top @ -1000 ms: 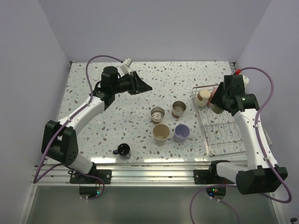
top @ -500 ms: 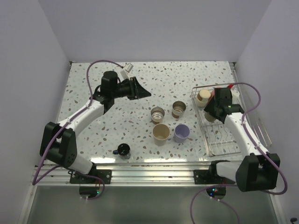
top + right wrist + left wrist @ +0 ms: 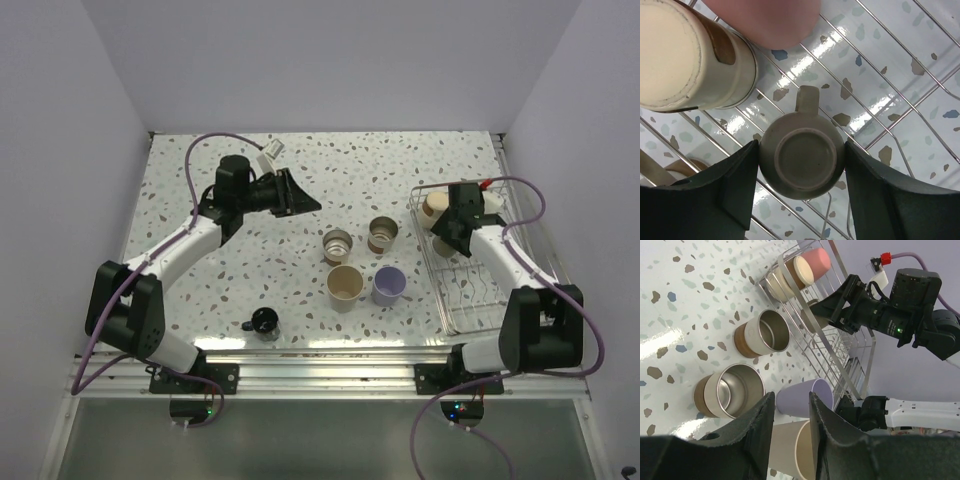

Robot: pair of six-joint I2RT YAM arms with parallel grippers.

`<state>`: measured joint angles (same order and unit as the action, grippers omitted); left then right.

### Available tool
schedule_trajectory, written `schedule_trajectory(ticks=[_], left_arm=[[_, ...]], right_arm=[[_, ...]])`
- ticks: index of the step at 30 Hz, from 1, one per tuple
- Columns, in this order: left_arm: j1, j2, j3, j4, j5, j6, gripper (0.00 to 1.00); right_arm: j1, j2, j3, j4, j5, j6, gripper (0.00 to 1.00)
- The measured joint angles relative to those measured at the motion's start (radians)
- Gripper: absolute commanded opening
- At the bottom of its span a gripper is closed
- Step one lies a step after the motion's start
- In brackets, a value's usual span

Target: Load the cups into the dish rack

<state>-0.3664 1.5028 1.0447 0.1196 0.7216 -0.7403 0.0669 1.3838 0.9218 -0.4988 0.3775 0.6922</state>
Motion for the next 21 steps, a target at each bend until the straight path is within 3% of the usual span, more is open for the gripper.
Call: schedule_trajectory(ticks=[11,14,17,18,20,21], left_arm=[[0.001,0.000,-0.039,0.010,0.000,0.000,0.36],[0.001,0.000,-0.052,0.015,-0.001,0.000,0.36],[0.002,0.000,-0.062,0.019,-0.001,0.000,0.36],[0.002,0.000,-0.063,0.020,-0.001,0.000,0.36],[0.005,0.000,-0.063,0.023,-0.001,0.000,0.36],[0.006,0.000,-0.063,0.024,-0.001,0.000,0.36]], right_arm=[[0.020,0.111,0.025,0.021,0.015,0.029,0.02],[0.035,0.128,0.040,0.022,0.030,0.030,0.14],[0.048,0.136,0.047,0.023,0.043,0.029,0.32],[0.051,0.136,0.047,0.022,0.048,0.029,0.42],[0.053,0.140,0.050,0.021,0.051,0.030,0.51],[0.054,0.143,0.052,0.022,0.053,0.030,0.61]])
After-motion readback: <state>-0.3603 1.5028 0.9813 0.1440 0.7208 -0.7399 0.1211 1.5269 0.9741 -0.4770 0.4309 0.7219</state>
